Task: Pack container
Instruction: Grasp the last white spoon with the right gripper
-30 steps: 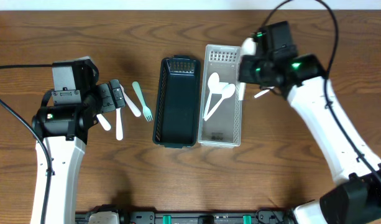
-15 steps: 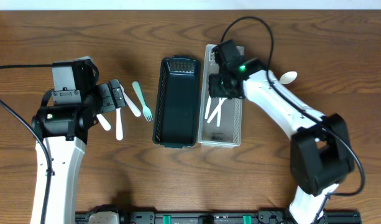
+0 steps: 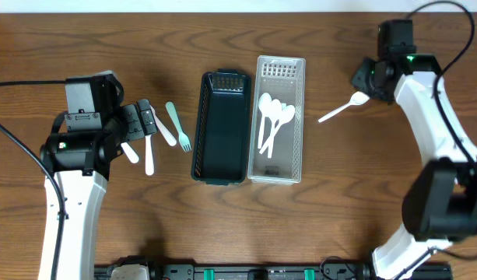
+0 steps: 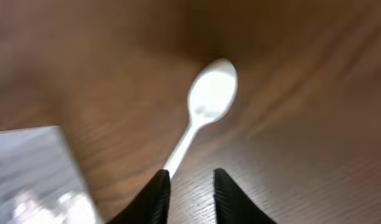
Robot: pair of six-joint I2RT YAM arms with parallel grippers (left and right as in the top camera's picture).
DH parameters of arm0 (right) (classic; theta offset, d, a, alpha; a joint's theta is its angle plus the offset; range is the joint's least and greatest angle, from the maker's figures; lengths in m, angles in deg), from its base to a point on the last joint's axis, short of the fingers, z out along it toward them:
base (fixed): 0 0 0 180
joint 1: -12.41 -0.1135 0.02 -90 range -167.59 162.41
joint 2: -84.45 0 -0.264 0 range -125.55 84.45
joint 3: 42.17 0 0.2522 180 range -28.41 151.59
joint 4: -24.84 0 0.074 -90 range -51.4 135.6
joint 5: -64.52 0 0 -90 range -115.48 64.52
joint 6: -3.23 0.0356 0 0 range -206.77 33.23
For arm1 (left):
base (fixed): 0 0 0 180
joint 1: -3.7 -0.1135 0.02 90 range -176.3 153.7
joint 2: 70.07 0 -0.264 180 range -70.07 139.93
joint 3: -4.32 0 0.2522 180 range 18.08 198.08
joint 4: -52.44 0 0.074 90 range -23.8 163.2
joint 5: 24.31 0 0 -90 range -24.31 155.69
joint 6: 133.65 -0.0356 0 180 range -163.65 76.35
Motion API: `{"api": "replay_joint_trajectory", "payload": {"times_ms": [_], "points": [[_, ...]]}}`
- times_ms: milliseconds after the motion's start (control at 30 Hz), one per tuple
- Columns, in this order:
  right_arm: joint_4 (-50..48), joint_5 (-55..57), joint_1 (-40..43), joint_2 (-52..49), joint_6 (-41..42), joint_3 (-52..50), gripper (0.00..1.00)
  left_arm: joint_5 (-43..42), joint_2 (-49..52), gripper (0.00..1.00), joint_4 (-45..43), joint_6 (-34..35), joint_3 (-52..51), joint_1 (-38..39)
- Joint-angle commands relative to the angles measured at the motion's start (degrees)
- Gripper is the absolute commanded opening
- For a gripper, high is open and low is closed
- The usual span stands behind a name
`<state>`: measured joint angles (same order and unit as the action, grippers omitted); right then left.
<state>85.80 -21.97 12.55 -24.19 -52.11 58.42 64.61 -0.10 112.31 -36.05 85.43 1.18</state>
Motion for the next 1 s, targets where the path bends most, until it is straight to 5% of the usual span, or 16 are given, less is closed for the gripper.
{"api": "replay_joint_trajectory", "payload": {"times_ms": [0, 167, 633, 733, 867, 967], "points": [[0.09, 0.15, -1.05, -5.11, 9.46, -0.98, 0.29, 0.68, 0.00, 0.98, 0.13, -0.50, 1.36, -0.31], [-2.14, 0.15, -1.27, -10.91, 14.69, -0.98, 0.39, 0.68, 0.00, 0.98, 0.13, -0.50, 1.36, -0.31], [-5.18, -0.52, -1.31, -14.40, 14.84, -1.01, 0.40, 0.68, 0.00, 0.98, 0.13, -0.50, 1.36, -0.31], [-4.24, -0.42, -1.33, -14.40, 14.80, -1.03, 0.33, 0.66, 0.00, 0.98, 0.13, -0.50, 1.36, -0.31], [-2.93, -0.31, -1.29, -14.40, 14.78, -1.03, 0.04, 0.68, 0.00, 0.98, 0.13, -0.50, 1.36, -0.31], [-2.84, -0.46, -1.29, -14.38, 14.14, -1.01, 0.01, 0.68, 0.00, 0.98, 0.13, -0.50, 1.36, -0.31]]}}
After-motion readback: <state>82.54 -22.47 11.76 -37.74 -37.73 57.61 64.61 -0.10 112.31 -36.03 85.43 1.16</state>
